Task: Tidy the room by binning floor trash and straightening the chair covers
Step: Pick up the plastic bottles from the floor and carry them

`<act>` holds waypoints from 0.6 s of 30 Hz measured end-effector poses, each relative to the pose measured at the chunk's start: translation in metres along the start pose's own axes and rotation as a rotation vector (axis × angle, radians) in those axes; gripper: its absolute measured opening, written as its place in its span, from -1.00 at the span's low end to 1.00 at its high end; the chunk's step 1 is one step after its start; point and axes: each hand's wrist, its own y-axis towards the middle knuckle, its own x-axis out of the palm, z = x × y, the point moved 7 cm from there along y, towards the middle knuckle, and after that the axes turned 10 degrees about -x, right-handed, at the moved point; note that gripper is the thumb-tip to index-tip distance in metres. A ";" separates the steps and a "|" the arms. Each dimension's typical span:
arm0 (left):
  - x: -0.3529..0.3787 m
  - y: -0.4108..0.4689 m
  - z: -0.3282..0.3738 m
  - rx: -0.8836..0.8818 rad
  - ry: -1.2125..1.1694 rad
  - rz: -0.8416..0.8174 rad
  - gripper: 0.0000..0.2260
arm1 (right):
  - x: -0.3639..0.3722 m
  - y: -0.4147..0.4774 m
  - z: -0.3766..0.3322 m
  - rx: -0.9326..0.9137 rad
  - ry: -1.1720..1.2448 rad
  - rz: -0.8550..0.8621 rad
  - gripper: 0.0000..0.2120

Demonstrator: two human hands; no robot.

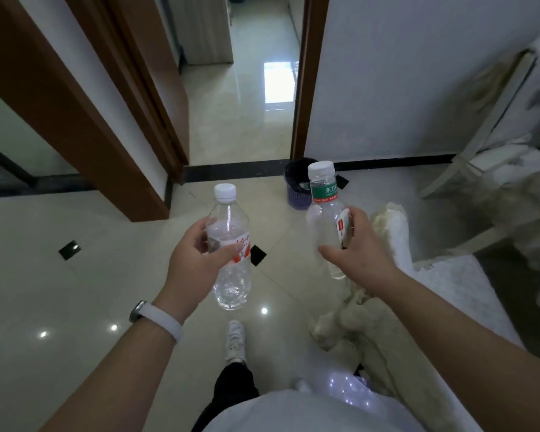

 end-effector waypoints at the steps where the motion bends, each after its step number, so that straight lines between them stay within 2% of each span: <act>1: -0.003 0.016 0.002 -0.006 -0.001 -0.023 -0.57 | 0.004 0.010 -0.003 0.017 -0.007 0.012 -0.43; 9: -0.022 0.150 0.041 -0.003 0.021 -0.213 -0.54 | 0.022 0.094 -0.041 0.077 -0.104 0.174 -0.45; 12: -0.016 0.189 0.055 0.008 0.052 -0.252 -0.49 | 0.027 0.107 -0.040 0.138 -0.108 0.199 -0.43; 18: 0.013 0.244 0.078 0.002 0.064 -0.325 -0.53 | 0.011 0.134 -0.029 0.212 -0.100 0.296 -0.43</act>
